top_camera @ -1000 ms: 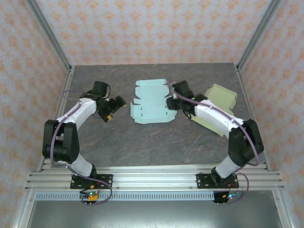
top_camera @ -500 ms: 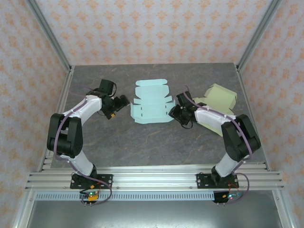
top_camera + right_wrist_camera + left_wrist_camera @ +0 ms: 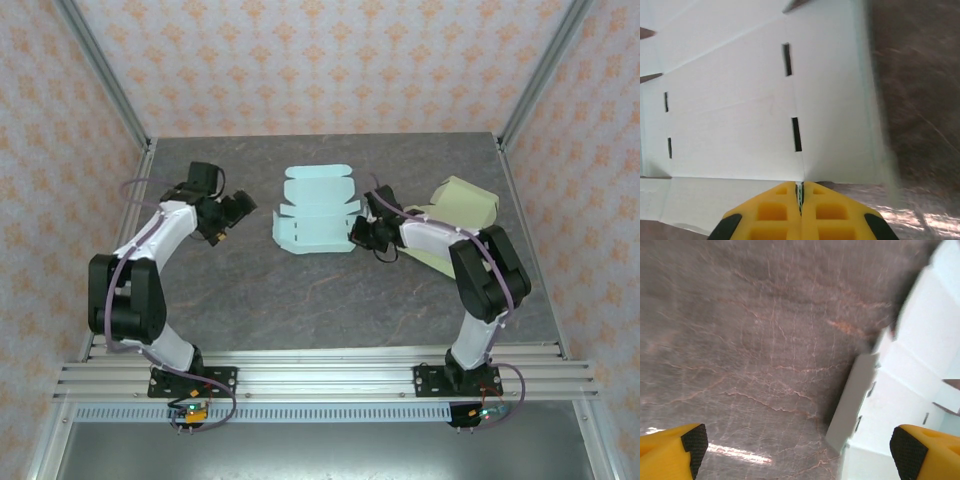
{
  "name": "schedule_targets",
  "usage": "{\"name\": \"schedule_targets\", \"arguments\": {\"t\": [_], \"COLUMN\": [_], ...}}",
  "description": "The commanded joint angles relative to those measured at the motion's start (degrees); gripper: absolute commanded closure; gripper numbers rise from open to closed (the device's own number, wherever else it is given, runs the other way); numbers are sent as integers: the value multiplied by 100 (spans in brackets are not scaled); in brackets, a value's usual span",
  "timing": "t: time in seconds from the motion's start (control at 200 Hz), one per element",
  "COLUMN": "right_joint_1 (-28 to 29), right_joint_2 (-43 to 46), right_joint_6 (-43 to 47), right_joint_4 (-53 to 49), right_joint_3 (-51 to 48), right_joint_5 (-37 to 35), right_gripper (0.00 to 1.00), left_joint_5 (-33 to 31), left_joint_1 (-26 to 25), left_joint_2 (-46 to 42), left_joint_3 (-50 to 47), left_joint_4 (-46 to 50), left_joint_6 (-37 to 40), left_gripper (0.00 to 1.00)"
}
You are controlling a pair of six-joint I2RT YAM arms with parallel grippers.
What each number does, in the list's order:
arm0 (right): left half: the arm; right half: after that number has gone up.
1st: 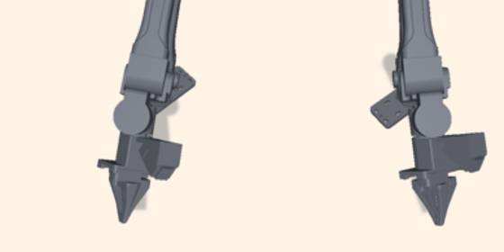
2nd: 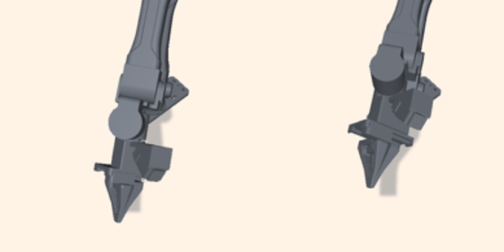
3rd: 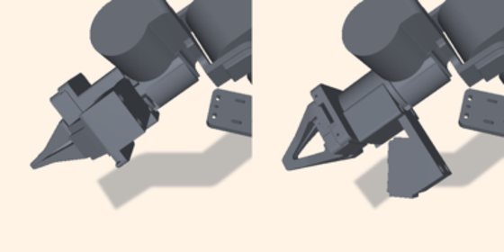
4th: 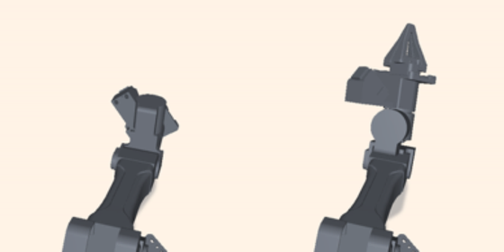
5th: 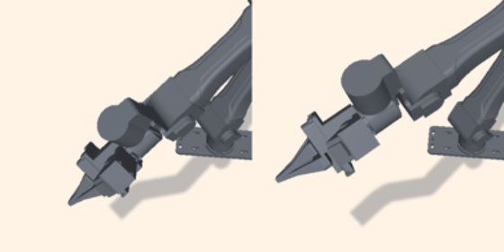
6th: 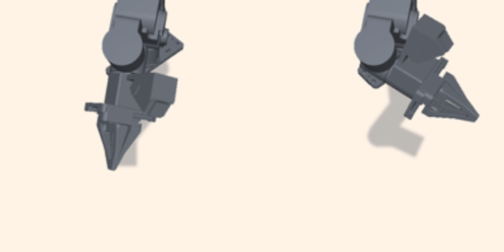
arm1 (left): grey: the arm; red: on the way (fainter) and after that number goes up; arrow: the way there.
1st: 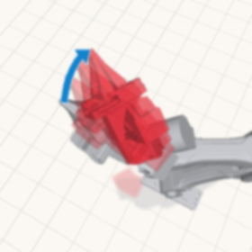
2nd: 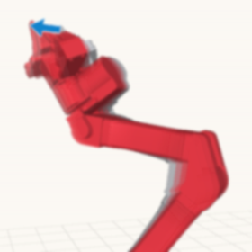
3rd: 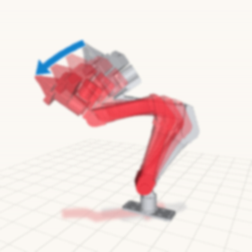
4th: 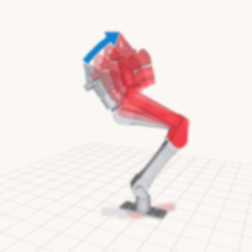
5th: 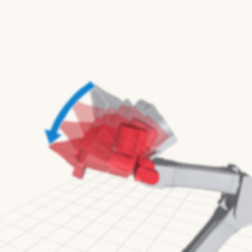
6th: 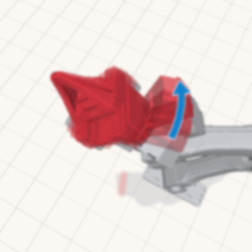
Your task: Fold the paper box
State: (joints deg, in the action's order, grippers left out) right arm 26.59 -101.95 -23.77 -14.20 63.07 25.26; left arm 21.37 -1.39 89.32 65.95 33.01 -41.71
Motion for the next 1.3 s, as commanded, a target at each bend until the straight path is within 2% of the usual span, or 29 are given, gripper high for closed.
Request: {"name": "schedule_targets", "arguments": {"t": [0.0, 0.09, 0.19, 0.27, 0.345, 0.395, 0.415, 0.445, 0.47, 0.536, 0.651, 0.721, 0.796, 0.826, 0.926, 1.061, 1.201, 1.291], "right_joint_1": [62, 64, 17, 6, 6, 6, 7, 2, -5, -177, -729, -1032, -1223, -1235, -1166, -1150, -1039, -1020], "right_joint_2": [133, 168, 170, 31, -186, -319, -366, -450, -535, -761, -878, -555, -102, 12, 485, 870, 565, 178], "right_joint_6": [3342, 5481, 6911, 8343, 8780, 8814, 8711, 8369, 8044, 7172, 4304, 2608, 891, 670, -49, -576, -602, -526], "right_joint_4": [-1321, -2548, -2955, -3236, -2711, -2044, -1706, -1147, -844, -1161, -1915, -1962, -1921, -1946, -1542, -631, -157, -64], "right_joint_3": [921, 1409, 1721, 1995, 2188, 2272, 2277, 2282, 2357, 2977, 3720, 3290, 2457, 2163, 889, -508, -763, -671], "right_joint_5": [341, 23, -706, -826, -1225, -1450, -1579, -1854, -2048, -2090, -1712, -1129, -320, 75, 710, 1151, 1781, 1904], "right_gripper": [100, 100, 98, 93, 89, 82, 77, 58, 54, 51, 47, 49, 50, 52, 54, 54, 57, 59], "left_joint_5": [-550, -872, -909, -759, -617, -409, -389, -469, -760, -1350, -1111, -938, -854, -916, -1333, -1020, -1002, -1001], "left_joint_1": [151, 213, 209, 205, 189, 137, 96, -7, -115, -392, -502, -550, -719, -820, -1165, -1305, -1311, -1308], "left_joint_2": [-755, -1174, -1329, -1255, -1113, -1018, -973, -923, -868, -753, -736, -644, -501, -449, -190, 206, 337, 438], "left_joint_3": [18, 69, 228, 327, 368, 277, 238, 215, 231, 171, -433, -637, -627, -567, -310, -207, -170, 75], "left_joint_4": [13, -79, -153, -207, -210, -407, -479, -479, -326, -128, -679, -848, -762, -649, -148, -188, -368, -190], "left_joint_6": [167, 379, 712, 922, 891, 893, 911, 971, 944, 736, 128, -71, 76, 203, 444, 175, -30, 22], "left_gripper": [2, 2, 2, 2, 2, 2, 2, 2, 2, 3, 3, 3, 3, 3, 3, 3, 3, 3]}}
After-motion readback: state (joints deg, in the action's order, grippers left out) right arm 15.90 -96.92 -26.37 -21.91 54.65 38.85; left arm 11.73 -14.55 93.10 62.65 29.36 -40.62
